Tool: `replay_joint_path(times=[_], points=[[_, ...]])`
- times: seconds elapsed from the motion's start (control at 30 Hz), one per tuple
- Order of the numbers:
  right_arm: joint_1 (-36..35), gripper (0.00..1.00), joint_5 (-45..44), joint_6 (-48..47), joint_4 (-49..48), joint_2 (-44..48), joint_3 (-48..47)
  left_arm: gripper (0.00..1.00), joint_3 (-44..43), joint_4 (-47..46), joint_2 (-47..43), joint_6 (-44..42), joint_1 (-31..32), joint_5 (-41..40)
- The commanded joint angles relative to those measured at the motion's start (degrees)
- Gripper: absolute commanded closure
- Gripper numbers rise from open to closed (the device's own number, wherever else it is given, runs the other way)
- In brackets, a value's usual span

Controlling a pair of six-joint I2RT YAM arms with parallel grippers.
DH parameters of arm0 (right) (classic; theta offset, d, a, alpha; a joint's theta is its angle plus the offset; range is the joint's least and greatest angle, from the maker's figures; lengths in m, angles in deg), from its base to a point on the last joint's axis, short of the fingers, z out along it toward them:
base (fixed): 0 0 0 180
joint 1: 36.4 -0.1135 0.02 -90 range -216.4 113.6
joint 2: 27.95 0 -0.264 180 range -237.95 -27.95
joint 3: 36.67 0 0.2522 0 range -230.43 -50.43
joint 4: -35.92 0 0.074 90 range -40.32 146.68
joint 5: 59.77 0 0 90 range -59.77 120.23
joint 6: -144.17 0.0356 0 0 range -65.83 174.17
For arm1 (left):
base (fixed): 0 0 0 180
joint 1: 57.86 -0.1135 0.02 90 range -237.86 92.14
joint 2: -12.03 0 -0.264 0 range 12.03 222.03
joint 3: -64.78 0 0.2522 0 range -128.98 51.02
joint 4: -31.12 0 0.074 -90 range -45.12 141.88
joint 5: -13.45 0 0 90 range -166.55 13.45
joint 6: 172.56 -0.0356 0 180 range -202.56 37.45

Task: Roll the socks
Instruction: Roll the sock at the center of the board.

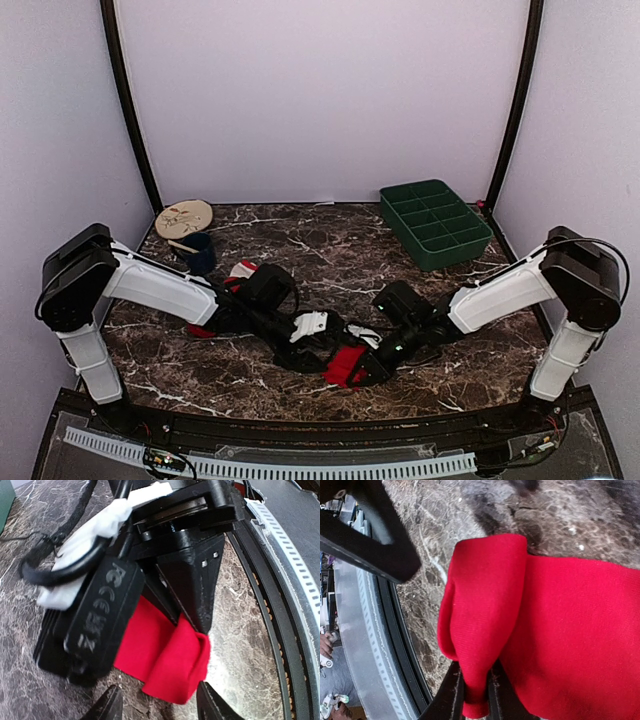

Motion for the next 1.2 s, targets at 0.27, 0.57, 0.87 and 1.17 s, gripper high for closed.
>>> replay_joint_path(times=[0.27,0.57,0.87,1.17], points=[[0.6,0.89,3.36,1.2,1.84,-1.59,-0.47,0.47,-5.71,8.95,4.43,-9.21,0.83,5.6],[0.63,0.9,4.98,2.0,0.7,-2.25,-0.43,0.47,-5.83,9.08,5.45,-9.54,1.54,6.59],[0.68,0.9,6.18,2.13,0.29,-2.36,-0.1,0.47,-7.72,8.93,8.26,-9.61,2.84,6.08],[1.16,0.9,6.59,1.94,0.07,-1.98,0.68,0.55,-10.27,12.13,10.67,-11.04,3.05,7.82]])
